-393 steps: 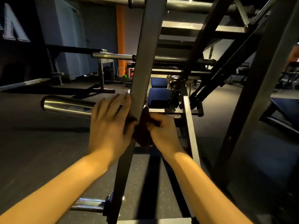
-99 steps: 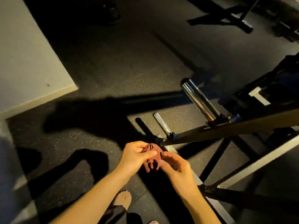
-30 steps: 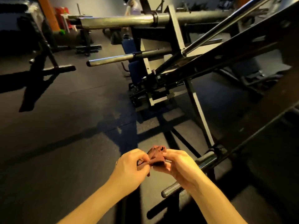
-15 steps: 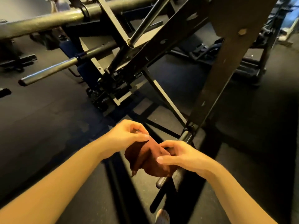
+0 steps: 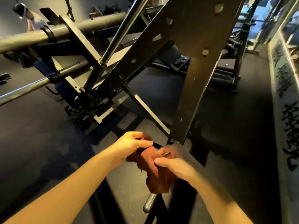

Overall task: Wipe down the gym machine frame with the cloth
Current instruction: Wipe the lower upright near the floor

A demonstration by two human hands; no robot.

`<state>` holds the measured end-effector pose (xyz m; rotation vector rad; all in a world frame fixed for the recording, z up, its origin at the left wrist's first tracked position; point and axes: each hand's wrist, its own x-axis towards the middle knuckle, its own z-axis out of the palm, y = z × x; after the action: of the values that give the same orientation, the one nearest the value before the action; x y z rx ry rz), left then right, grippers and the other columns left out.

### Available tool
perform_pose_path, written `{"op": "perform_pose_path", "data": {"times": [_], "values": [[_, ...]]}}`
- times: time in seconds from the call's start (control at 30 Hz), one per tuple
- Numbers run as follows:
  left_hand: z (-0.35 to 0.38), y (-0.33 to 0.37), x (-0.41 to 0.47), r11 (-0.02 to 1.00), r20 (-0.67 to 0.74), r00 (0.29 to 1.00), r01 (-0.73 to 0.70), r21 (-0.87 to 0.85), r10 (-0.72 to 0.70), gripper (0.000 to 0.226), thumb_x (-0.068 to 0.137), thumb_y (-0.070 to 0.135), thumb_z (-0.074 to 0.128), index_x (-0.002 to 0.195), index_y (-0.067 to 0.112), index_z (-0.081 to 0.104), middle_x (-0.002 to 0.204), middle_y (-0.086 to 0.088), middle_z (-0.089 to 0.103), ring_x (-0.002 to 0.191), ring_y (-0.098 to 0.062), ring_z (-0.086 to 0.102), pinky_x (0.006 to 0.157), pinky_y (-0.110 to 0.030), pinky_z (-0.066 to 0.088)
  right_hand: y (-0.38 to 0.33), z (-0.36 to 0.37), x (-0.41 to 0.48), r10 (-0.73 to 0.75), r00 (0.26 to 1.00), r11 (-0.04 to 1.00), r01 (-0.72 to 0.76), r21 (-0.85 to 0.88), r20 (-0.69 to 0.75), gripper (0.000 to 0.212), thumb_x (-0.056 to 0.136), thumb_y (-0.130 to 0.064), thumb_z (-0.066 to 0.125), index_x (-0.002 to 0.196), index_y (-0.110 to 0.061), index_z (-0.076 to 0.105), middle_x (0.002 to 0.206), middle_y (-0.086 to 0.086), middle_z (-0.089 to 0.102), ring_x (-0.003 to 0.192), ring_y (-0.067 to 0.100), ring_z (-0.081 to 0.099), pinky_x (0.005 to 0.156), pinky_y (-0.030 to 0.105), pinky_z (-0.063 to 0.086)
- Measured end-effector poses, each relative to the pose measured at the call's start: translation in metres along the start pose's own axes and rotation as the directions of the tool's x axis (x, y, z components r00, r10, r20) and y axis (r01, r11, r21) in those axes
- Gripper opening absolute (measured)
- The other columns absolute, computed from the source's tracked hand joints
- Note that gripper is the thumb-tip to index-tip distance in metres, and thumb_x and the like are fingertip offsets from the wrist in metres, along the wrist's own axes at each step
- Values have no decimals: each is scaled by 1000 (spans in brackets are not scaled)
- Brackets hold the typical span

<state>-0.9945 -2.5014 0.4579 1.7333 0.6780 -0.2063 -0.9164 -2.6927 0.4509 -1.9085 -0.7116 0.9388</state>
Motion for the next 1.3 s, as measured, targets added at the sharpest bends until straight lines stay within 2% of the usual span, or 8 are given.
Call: {"op": "perform_pose_path", "data": {"times": [0.2,0.4,0.57,0.73,0.83,1.03,1.17,1.3], "values": [[24,-16,41,948,-174,973,95,-304,-153,29,105,30,53,125,16,68,102,-9,76,98,-25,72,98,-45,54,16,-30,-4,15,992,932,32,360,-126,9,98,-8,62,101,-9,71,93,7,76,91,16,73,75,19,54],[29,-27,41,811,360,871,461,-360,-335,72,82,65,59,130,11,57,108,-15,77,109,-32,71,111,-50,43,30,-29,10,136,969,818,7,575,-205,28,97,-18,61,120,-2,63,110,15,74,105,24,72,78,23,56],[8,3,59,748,406,899,384,-541,-168,45,85,28,64,124,6,62,112,-16,76,106,-33,71,95,-46,49,18,-23,25,146,940,773,86,628,-309,35,91,-23,64,116,0,65,112,19,71,109,28,68,86,30,52],[-30,17,83,895,305,949,201,-399,-78,59,83,1,73,138,9,56,109,-8,77,98,-24,75,88,-34,56,-4,-16,39,215,820,854,105,510,-530,28,88,-21,71,111,-6,69,103,11,75,104,23,71,81,25,54],[-46,33,85,971,272,962,62,-232,4,65,86,11,78,143,20,47,113,-1,69,104,-20,68,94,-33,55,-12,-8,40,235,726,904,82,420,-646,12,93,-17,71,104,-12,70,97,2,76,102,19,71,84,29,55],[-61,65,100,971,442,880,-227,71,173,51,86,9,79,122,39,59,99,15,74,87,1,72,62,-9,52,-18,6,36,49,517,992,75,103,-854,26,75,-47,74,92,-28,69,121,-10,59,118,13,59,94,37,55],[-62,89,108,833,450,837,-468,295,311,30,84,20,83,97,42,66,97,17,71,96,-2,68,72,-11,54,-35,-9,34,-20,617,976,183,118,-787,27,76,-27,68,91,-5,68,105,-4,71,104,10,66,86,34,52],[-68,118,118,754,392,810,-566,332,435,20,79,35,87,91,36,71,100,15,64,94,-8,66,80,-24,55,-54,-26,34,16,583,942,263,208,-812,29,70,-26,75,92,-11,62,77,-1,71,78,12,68,72,28,50]]}}
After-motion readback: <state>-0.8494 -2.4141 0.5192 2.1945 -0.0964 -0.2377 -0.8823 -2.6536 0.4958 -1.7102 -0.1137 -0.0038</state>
